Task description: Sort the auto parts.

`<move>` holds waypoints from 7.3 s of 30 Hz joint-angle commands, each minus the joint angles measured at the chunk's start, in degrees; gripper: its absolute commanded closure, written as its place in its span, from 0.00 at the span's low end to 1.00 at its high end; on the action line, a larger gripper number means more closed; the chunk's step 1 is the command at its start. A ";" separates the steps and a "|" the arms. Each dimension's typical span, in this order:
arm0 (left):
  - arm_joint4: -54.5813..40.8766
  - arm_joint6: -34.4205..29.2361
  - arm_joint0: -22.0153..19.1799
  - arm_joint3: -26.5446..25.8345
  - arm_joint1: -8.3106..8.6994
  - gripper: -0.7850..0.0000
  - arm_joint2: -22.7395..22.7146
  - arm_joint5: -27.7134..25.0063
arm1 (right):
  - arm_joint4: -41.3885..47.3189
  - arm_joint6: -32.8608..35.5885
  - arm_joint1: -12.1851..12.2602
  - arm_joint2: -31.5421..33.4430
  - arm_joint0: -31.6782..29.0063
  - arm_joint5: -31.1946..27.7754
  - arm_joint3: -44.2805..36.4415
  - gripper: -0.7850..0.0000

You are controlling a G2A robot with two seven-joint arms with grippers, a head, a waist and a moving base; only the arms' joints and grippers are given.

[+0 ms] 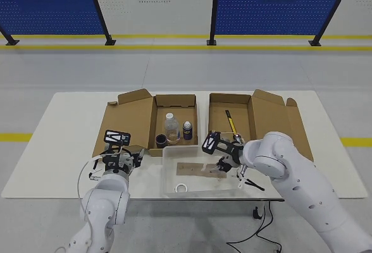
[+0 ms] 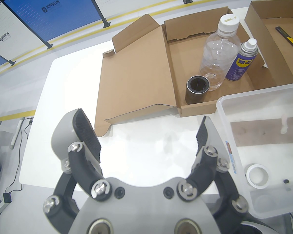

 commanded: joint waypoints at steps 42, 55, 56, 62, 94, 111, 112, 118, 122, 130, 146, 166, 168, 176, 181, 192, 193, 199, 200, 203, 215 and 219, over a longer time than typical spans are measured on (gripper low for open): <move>0.00 0.00 0.00 0.00 0.00 0.00 0.00 0.00 | 2.42 -1.24 -6.52 -12.87 3.71 18.73 7.81 0.19; 0.00 0.00 0.00 0.00 0.00 0.00 0.00 0.00 | 0.82 -3.39 -8.15 -15.01 2.39 21.14 7.91 0.51; 0.00 0.00 0.00 0.00 0.00 0.00 0.00 0.00 | 0.74 -3.19 -8.29 -15.22 2.38 21.25 8.00 0.51; 0.00 0.00 0.00 0.00 0.00 0.00 0.00 0.00 | 0.06 -2.24 -9.57 -16.98 3.57 21.38 9.30 0.56; 0.00 0.00 0.00 0.00 0.00 0.00 0.00 0.00 | 4.46 -0.10 -19.99 -27.23 11.80 14.34 27.85 0.59; 0.00 0.00 0.00 0.00 0.00 0.00 0.00 0.00 | 4.54 0.57 -22.49 -26.54 12.74 15.17 33.99 0.66; 0.00 0.00 0.00 0.00 0.00 0.00 0.00 0.00 | 4.35 0.74 -22.43 -26.19 12.75 15.72 33.98 0.66; 0.00 0.00 0.00 0.00 0.00 0.00 0.00 0.00 | 3.72 1.35 -21.37 -23.55 11.70 16.97 33.07 0.65; 0.00 0.00 0.00 0.00 0.00 0.00 0.00 0.00 | 3.01 1.57 -20.75 -22.39 10.68 16.70 32.07 0.65; 0.00 0.00 0.00 0.00 0.00 0.00 0.00 0.00 | 1.99 1.80 -20.57 -21.77 9.61 14.91 31.86 0.76; 0.00 0.00 0.00 0.00 0.00 0.00 0.00 0.00 | 2.02 1.10 -17.49 -12.59 6.24 15.95 23.91 1.00; 0.00 0.00 0.00 0.00 0.00 0.00 0.00 0.00 | 25.56 -16.66 -7.96 24.18 -23.09 2.68 2.06 1.00; 0.00 0.00 0.00 0.00 0.00 0.00 0.00 0.00 | 25.55 -16.22 -7.83 23.90 -23.11 2.52 1.99 1.00; 0.00 0.00 0.00 0.00 0.00 0.00 0.00 0.00 | 21.39 -14.19 -7.12 24.36 -20.32 4.94 0.01 1.00; 0.00 0.00 0.00 0.00 0.00 0.00 0.00 0.00 | 15.26 -15.34 -6.66 25.49 -18.54 8.77 -2.27 1.00; 0.00 0.00 0.00 0.00 0.00 0.00 0.00 0.00 | -3.83 -12.11 -6.39 22.70 -7.75 18.66 2.34 1.00; 0.00 0.00 0.00 0.00 0.00 0.00 0.00 0.00 | -4.95 -11.93 -6.50 21.96 -6.47 19.30 3.58 1.00; 0.00 0.00 0.00 0.00 0.00 0.00 0.00 0.00 | -9.97 -11.05 -7.71 16.16 1.81 22.07 14.94 1.00; 0.00 0.00 0.00 0.00 0.00 0.00 0.00 0.00 | -10.52 -10.76 -8.06 14.71 3.33 22.07 17.68 1.00; 0.00 0.00 0.00 0.00 0.00 0.00 0.00 0.00 | -10.73 -10.44 -9.35 10.57 7.39 22.95 24.59 1.00; 0.00 0.00 0.00 0.00 0.00 0.00 0.00 0.00 | -5.52 -12.60 -15.46 -0.94 18.95 21.11 50.03 1.00; 0.00 0.00 0.00 0.00 0.00 0.00 0.00 0.00 | -4.00 -13.68 -17.35 -3.20 20.96 20.03 56.08 0.97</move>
